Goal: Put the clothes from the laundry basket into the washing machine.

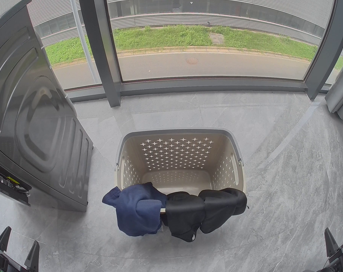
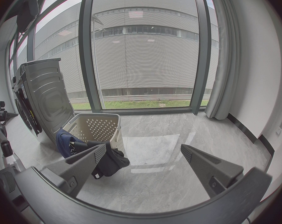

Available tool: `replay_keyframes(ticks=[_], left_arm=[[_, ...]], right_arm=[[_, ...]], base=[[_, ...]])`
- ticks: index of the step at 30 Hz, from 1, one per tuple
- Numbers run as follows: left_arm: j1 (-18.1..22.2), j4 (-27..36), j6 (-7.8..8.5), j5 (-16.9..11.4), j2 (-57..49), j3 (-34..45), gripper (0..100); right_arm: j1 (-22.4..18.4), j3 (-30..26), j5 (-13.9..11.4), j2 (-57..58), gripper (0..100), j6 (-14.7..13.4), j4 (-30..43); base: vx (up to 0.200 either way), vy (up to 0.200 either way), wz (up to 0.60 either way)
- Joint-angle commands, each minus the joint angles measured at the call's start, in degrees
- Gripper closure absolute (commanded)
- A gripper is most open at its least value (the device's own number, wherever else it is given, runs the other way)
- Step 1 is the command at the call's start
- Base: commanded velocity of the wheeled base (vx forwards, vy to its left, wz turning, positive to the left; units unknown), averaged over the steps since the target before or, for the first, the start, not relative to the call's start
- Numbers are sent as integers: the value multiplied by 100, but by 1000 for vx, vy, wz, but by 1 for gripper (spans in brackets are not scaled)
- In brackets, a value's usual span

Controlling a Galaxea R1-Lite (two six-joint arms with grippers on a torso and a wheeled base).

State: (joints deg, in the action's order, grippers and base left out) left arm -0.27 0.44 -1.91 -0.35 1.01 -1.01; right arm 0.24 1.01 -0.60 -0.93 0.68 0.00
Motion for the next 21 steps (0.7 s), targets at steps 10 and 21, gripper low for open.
replay_keyframes(ticks=[10, 21], left_arm=[[0, 0, -2, 0, -92, 92, 0], [0, 0, -11, 0, -92, 92, 0]], right_arm=[[2, -101, -2, 93, 0, 2, 0], [2, -101, 16, 93, 0, -16, 0]], base=[[-40, 0, 0], [-109, 0, 0]])
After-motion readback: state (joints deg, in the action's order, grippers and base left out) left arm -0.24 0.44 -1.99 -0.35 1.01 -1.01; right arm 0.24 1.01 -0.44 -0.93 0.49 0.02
